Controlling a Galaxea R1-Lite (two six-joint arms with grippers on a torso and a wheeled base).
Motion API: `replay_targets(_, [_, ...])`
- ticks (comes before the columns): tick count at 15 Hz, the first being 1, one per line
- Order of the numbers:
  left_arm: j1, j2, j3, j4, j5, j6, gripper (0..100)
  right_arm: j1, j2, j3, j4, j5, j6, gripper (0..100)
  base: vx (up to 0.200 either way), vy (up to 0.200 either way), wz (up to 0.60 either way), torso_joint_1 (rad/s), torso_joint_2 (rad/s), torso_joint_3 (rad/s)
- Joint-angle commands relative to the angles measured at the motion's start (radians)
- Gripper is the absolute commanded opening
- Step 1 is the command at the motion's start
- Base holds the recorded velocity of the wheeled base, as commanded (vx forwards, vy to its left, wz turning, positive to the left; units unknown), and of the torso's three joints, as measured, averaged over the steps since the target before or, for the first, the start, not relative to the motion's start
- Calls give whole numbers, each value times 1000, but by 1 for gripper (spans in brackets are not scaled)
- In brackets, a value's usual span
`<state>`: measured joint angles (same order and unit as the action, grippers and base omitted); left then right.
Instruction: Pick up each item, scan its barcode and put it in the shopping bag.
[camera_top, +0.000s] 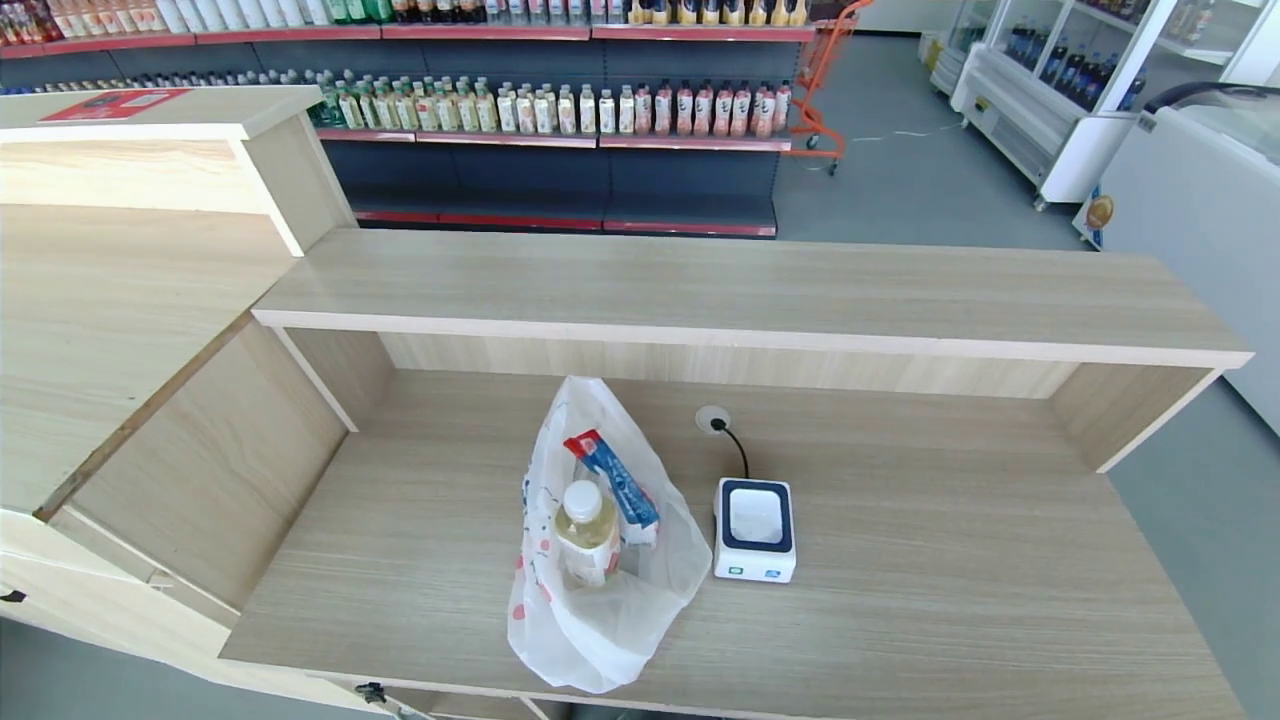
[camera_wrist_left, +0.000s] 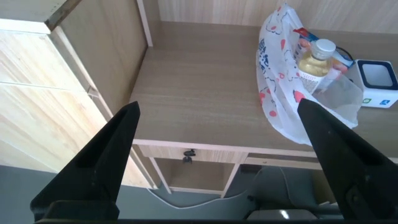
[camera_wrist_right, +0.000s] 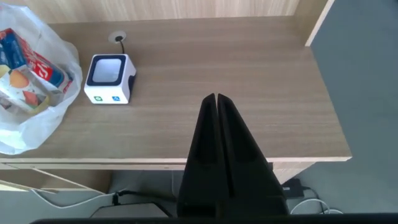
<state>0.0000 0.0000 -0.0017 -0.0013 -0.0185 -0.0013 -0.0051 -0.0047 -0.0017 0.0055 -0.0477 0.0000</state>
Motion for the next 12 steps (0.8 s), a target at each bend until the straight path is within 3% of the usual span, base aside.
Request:
replay_targets(1, [0,0,0,0,0,-2,100,1,5,0,1,0,0,0,0,0,0,0,0,0])
replay_targets(4, [0,0,0,0,0,0,100,1,5,0,1,0,0,0,0,0,0,0,0,0])
replay_targets(9, [0,0,0,0,0,3,100,1,5,0,1,0,0,0,0,-200,0,-2,6,3])
replay_targets(12, [0,0,0,0,2,-2,100,1,5,0,1,0,0,0,0,0,0,0,0,0])
